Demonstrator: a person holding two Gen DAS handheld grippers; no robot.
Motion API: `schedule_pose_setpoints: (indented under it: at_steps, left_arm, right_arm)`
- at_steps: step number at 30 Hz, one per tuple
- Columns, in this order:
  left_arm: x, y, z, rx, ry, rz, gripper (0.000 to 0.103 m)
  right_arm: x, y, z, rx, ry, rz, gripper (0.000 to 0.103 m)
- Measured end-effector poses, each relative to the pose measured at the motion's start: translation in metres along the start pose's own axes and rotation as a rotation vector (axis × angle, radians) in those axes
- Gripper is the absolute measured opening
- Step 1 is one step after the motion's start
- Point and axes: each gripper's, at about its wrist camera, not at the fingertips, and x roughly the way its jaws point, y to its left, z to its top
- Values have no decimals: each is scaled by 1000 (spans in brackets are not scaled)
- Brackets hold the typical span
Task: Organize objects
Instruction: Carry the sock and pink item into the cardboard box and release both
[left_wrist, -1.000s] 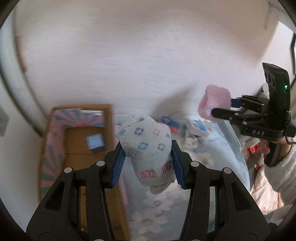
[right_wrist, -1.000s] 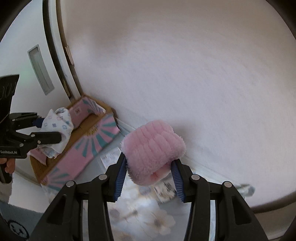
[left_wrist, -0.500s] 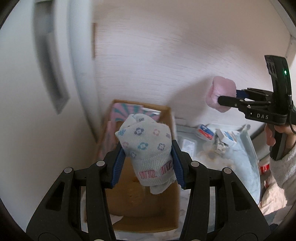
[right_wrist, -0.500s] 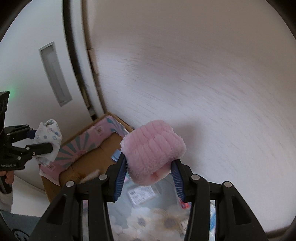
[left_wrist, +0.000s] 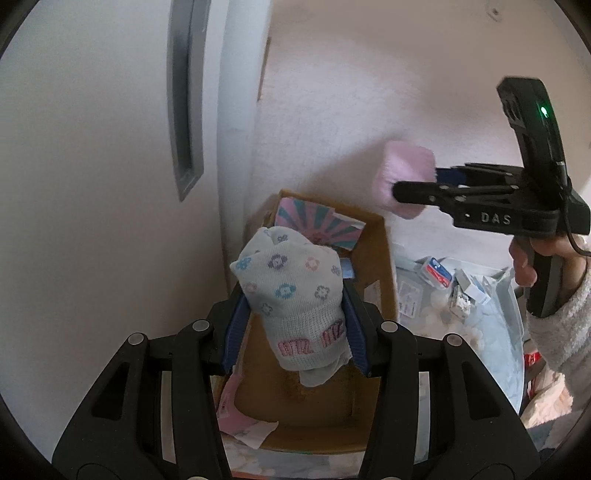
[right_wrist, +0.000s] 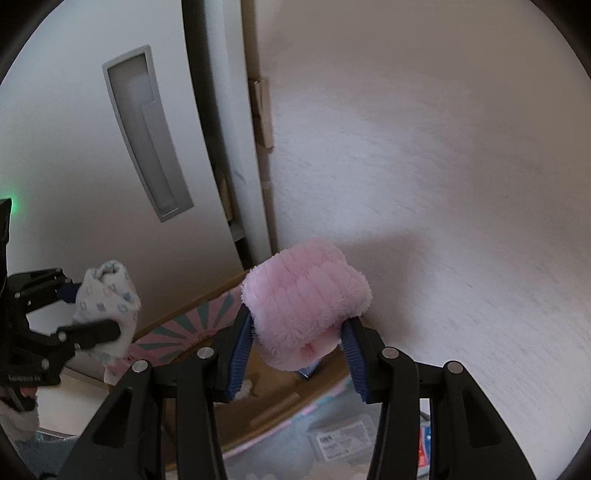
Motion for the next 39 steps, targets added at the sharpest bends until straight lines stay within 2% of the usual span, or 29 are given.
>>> schedule_pose_setpoints:
  at_steps: [13,23,28,35,36,37,38,39]
  left_arm:
    - [57,-3,-19,40,133,-9,44]
    - [109,-17,-50,80,260,-13,44]
    - [114,-16,-60,75,281,-9,44]
    - [108,-21,-64,87,273,20,45]
    - [106,-23,-65,93,268,19,47]
    - [105,-25,-66,101,266,10,55]
    - [104,-28,-67,110,272,5,81]
    - [104,-29,-68,117,277,14,99]
  right_arm:
    - [80,9,10,40,115,60,43]
    - [149,4,-13,91,229,77,43]
    - [159,8,-16,78,250,88,43]
    - [156,20,-9,45,254,98,43]
    - [156,23,-8,42,259,102,43]
    - [157,26,-7,44,274,115,46]
    - [157,28,-8,43,285,123,59]
    - [158,30,-8,39,300,123,68]
